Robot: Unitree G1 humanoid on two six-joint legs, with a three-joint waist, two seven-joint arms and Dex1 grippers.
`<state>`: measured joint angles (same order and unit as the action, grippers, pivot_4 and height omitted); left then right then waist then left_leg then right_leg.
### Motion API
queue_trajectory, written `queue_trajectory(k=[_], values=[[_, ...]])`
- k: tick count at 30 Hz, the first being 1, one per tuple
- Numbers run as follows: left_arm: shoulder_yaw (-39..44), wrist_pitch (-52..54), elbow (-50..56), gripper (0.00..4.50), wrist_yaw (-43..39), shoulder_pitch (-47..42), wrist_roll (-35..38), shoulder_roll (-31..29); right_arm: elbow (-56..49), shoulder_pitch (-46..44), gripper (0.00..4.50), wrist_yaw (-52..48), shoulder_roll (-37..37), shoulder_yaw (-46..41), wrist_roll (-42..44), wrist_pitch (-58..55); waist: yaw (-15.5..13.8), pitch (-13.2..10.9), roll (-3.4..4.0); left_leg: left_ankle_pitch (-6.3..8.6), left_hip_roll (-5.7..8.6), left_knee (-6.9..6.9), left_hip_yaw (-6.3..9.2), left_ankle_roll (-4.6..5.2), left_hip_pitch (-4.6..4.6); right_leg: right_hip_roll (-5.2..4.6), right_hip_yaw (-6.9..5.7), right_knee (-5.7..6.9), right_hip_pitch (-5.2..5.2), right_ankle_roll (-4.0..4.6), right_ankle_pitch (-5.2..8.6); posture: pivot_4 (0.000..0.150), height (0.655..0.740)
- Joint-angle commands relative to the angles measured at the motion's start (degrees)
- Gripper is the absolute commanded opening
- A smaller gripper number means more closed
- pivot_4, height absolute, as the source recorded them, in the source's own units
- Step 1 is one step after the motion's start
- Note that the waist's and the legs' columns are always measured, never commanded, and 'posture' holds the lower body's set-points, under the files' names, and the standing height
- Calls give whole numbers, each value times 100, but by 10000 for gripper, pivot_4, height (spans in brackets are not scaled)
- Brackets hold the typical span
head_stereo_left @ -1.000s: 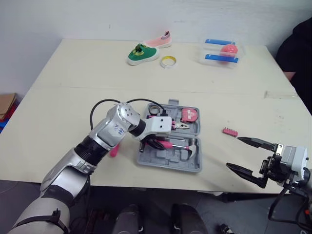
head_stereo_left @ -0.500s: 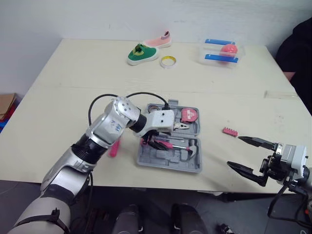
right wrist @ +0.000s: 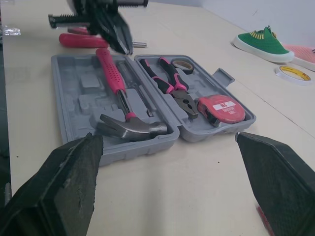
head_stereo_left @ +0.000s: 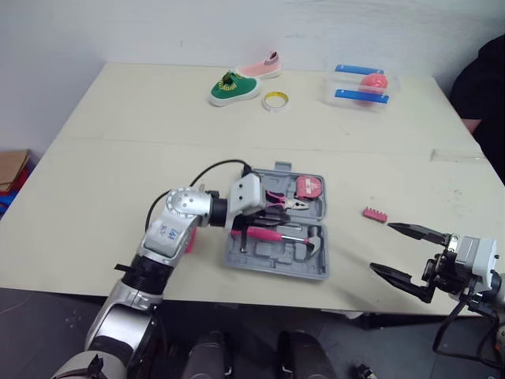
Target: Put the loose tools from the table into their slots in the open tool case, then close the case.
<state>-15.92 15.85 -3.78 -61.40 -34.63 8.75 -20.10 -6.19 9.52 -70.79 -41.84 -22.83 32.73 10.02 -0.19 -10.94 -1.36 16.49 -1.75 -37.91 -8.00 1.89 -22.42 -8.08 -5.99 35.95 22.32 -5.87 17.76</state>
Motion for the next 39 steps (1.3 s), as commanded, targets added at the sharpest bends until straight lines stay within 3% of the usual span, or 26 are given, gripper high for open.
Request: queue_trajectory(k=[1, 5, 15, 23, 30, 35, 39], values=[[-52, -21, -87, 183, 293, 58, -146, 51, -164, 10, 45000, 0, -64, -138, 73, 19, -8, 0, 0, 0, 0, 0, 0, 0, 0, -1, 0, 1, 0, 0, 0, 1500, 7400], [-274, -326, -354, 183, 519, 158, -517, 15, -186, 19, 45000, 1, -74, -139, 84, -6, -11, 1, 2, 3, 0, 0, 1, 0, 2, -2, 0, 0, -2, -1, -1, 1500, 7400], [-634, 728, -437, 183, 480, 127, -709, -79, -165, -38, 45000, 38, -42, -77, 39, 5, -16, 10, 17, 9, -1, 0, 6, -1, 15, -3, -4, -6, -21, -1, -1, 1500, 7400], [-1229, 1667, -841, 183, 440, -5, -996, -149, -179, 43, 45000, 69, 11, -85, 35, 36, -72, 56, 46, 28, -1, 0, 57, -17, 36, -7, -6, -40, -84, 0, 0, 1500, 7400], [-2056, 1877, -1283, 183, 262, -92, -1431, -276, -93, 78, 45000, -7, 32, -77, 26, 125, -115, 178, 67, 51, -4, 1, 60, 15, 54, -4, -7, -48, -106, 4, 3, 1500, 7400], [-2065, 1748, -1533, 183, 540, 8, -1515, -152, -55, 42, 45000, -16, 73, -11, 8, 158, -114, 260, 79, 83, -9, 64, 71, -5, 163, -1, -10, -123, -213, 12, 9, 1500, 7400], [-1544, 1287, -1393, 183, 757, 99, -1175, -30, 32, -22, 45000, -53, 76, 3, -11, 216, -116, 274, 104, 89, -10, 97, 111, -17, 228, 10, -18, -181, -276, 45, 29, 1500, 7400]])
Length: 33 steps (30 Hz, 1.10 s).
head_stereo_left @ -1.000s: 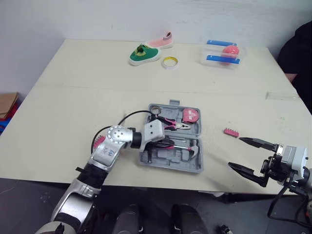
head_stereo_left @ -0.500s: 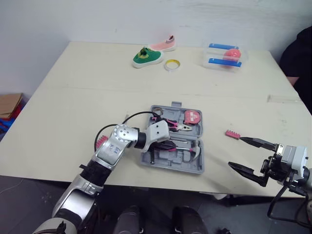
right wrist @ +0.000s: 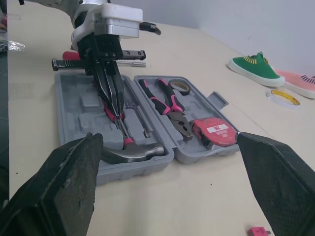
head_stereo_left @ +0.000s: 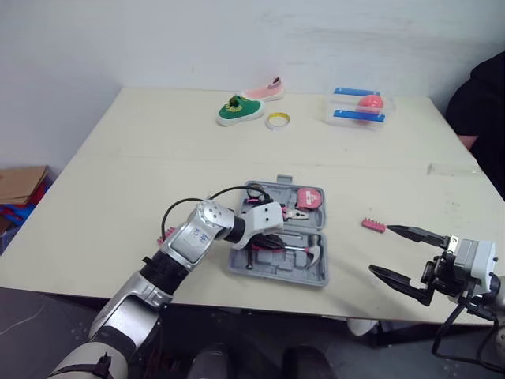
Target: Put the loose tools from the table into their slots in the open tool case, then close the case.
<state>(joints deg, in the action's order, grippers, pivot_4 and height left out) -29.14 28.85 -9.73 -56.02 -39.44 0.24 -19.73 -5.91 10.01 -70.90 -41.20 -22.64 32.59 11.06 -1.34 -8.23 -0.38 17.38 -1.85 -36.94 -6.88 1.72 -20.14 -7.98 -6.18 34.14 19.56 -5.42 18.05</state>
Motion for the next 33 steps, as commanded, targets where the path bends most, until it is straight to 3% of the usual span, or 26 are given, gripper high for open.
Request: queue_trajectory(k=[1, 4, 6, 7, 12, 15, 23, 28, 33], values=[[119, -179, -582, 183, 189, 586, -22, -8, 56, -82, 45000, -68, -1, -34, 9, 134, -1, 6, 13, 0, 0, 5, 3, 0, -1, 2, 1, -13, -4, 36, 20, 1500, 7400], [932, -503, -84, 183, 206, 602, 543, 91, 243, -115, 45000, -180, -67, -113, 6, 219, 7, -37, 50, -5, 4, -1, 4, 6, -28, 0, 6, -17, 6, 50, 27, 1500, 7400], [1135, -844, 130, 183, 20, 643, 740, 39, 303, -128, 45000, -195, -82, -140, -1, 251, 7, -61, 37, -9, 6, -10, 3, 5, -64, -1, 4, 5, 49, -34, -22, 1500, 7400], [1432, -1227, 399, 183, -155, 646, 1024, -2, 430, -164, 45000, -226, -119, -200, -3, 304, 11, -70, 31, -16, 7, -17, 2, 0, -113, -1, 3, 27, 102, -30, -28, 1500, 7400], [2421, -1883, 756, 183, -809, 704, 1791, -616, 1012, -255, 45000, -534, -385, -472, 19, 523, 2, -151, 33, -70, 12, -28, -10, -14, -214, 10, -5, 54, 205, -24, -25, 1500, 7400], [2909, -1834, 754, 8202, -928, 872, 2144, -955, 1243, -257, 45000, -595, -508, -597, -24, 618, 1, -159, 31, -75, 12, -33, -16, -12, -212, 32, -22, 54, 201, -25, -25, 1500, 7400], [5087, -2692, -209, 44876, -178, 2010, 2136, -2269, 2329, -447, 45000, -225, -592, -1267, -27, 908, 121, -212, -2, -64, 8, -29, -12, 3, -206, 17, -9, 59, 203, -39, -34, 1500, 7400], [6249, -2675, -985, 44876, 113, 2730, 2340, -2917, 3006, -637, 45000, -311, -771, -1399, -217, 1325, 168, -218, 6, -45, 7, -13, -7, -24, -205, 11, -2, 65, 213, -29, -32, 1500, 7400], [7364, -3061, -2059, 44876, 170, 3916, 2354, -3366, 4512, -1069, 45000, -414, -1341, -1520, -460, 1992, 231, -234, 29, -40, 15, -8, -27, -43, -204, -4, 6, 60, 225, -25, -29, 1500, 7400]])
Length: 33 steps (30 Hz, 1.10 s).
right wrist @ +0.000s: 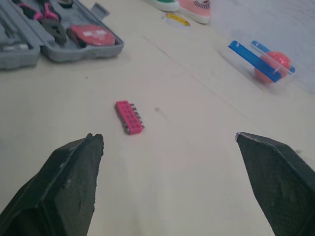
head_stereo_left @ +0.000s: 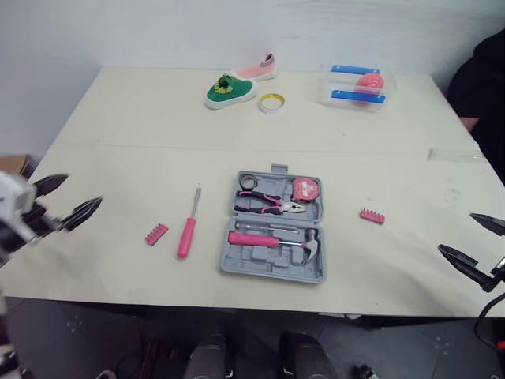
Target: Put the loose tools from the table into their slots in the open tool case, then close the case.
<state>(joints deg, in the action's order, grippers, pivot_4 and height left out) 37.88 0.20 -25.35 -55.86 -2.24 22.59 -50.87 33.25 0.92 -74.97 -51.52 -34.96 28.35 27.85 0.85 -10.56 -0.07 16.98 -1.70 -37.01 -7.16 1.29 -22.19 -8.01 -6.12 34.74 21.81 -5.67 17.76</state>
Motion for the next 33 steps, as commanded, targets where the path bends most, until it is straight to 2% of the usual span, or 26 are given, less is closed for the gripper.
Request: queue_trajectory(k=[1, 6, 11, 14, 16, 20, 27, 33], values=[[760, -217, -623, 44876, 198, 267, 142, -293, 748, -211, 45000, -1, -360, -297, -41, 360, 12, -8, -15, 1, -1, 0, -1, -1, -2, 0, -1, -1, 5, 1, 0, 1500, 7400], [1032, -197, -551, 44876, 182, 727, 234, -280, 1253, -267, 45000, -80, -327, -195, -103, 629, -1, -17, -30, 10, -2, 1, 5, 11, -5, -12, -7, 3, 27, 4, 2, 1500, 7400], [876, 34, 41, 44876, 40, 827, 472, -46, 1121, -370, 45000, -243, -86, -4, -43, 653, 28, -18, -27, 15, -1, 6, 1, 17, -9, -17, -1, 11, 31, 5, 2, 1500, 7400], [604, 473, 660, 44876, -234, 1042, 624, 16, 803, -744, 45000, -190, 29, 76, 183, 362, 88, -30, -8, 13, 0, 6, -2, 14, -12, -18, 0, 15, 27, 5, 2, 1500, 7400], [253, 602, 1237, 44876, -678, 1402, 555, -95, 454, -814, 45000, -475, 93, 204, 319, 197, 119, -34, -1, 1, 1, 6, -13, -5, -13, -17, 8, 21, 31, 5, 2, 1500, 7400], [-326, 940, 2244, 44876, -730, 1396, 595, -32, -1132, -623, 45000, -585, 495, 561, 944, -751, 93, -34, -3, -4, -7, 16, -28, -13, -12, -12, 8, 30, 46, 6, 3, 1500, 7400], [-985, 1813, 3189, 44876, 629, 1002, 457, 715, -3154, -359, 45000, 3, 1174, 1067, 1210, -1469, 55, -38, 1, -9, 2, -3, -46, -3, -13, -19, 18, 66, 55, 6, 3, 1500, 7400], [-1301, 2088, 2962, 44876, 1182, 611, 288, 1014, -4343, 1, 45000, 45, 1558, 1699, 1175, -1642, 50, -44, -19, -12, -3, -7, -45, 1, -13, -12, 16, 80, 61, 6, 3, 1500, 7400]])
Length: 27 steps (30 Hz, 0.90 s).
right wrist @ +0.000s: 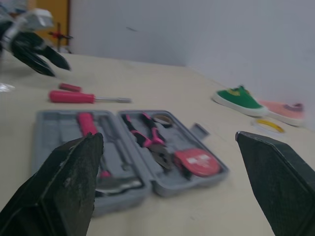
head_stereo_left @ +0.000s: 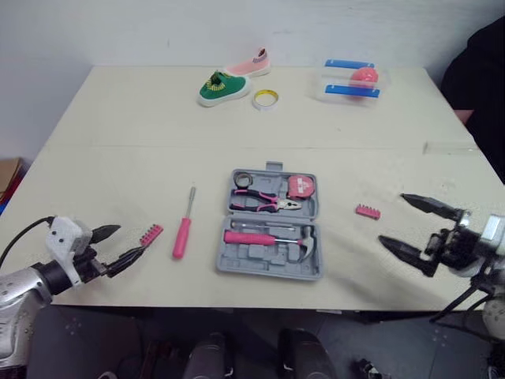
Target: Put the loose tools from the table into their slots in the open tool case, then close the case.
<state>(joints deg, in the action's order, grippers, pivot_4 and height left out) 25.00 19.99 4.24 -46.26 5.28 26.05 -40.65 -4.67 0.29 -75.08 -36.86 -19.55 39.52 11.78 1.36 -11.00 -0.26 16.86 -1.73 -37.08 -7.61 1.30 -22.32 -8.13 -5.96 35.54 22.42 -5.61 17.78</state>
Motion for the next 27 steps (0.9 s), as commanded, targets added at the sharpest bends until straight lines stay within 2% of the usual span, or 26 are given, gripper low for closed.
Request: queue_trajectory(k=[1, 12, 24, 27], values=[[-59, 143, -25, 44876, 261, -183, -72, 5, -651, 85, 45000, 69, 131, 231, 49, -42, 2, -1, -2, -1, 0, -1, 0, 2, 0, 0, 0, 2, 0, 0, 0, 1500, 7400], [-686, -246, -835, 44876, -22, -482, -555, -86, -786, -247, 45000, 199, 157, 603, -134, -219, -12, -7, -16, -2, 0, 0, -5, 4, 5, -2, 1, 7, 5, 1, -1, 1500, 7400], [-1060, -391, -1271, 44876, -269, -640, -644, 21, -1006, -410, 45000, 539, 108, 680, -269, -492, -133, -7, -16, -5, 3, 1, -1, 12, 7, -9, 2, 9, 4, 3, -2, 1500, 7400], [-1116, -331, -1292, 36228, -315, -647, -622, 29, -1016, -419, 45000, 558, 95, 668, -262, -520, -133, -7, -16, -5, 6, 0, -1, 13, 7, -11, 1, 9, 3, 3, -2, 1500, 7400]])
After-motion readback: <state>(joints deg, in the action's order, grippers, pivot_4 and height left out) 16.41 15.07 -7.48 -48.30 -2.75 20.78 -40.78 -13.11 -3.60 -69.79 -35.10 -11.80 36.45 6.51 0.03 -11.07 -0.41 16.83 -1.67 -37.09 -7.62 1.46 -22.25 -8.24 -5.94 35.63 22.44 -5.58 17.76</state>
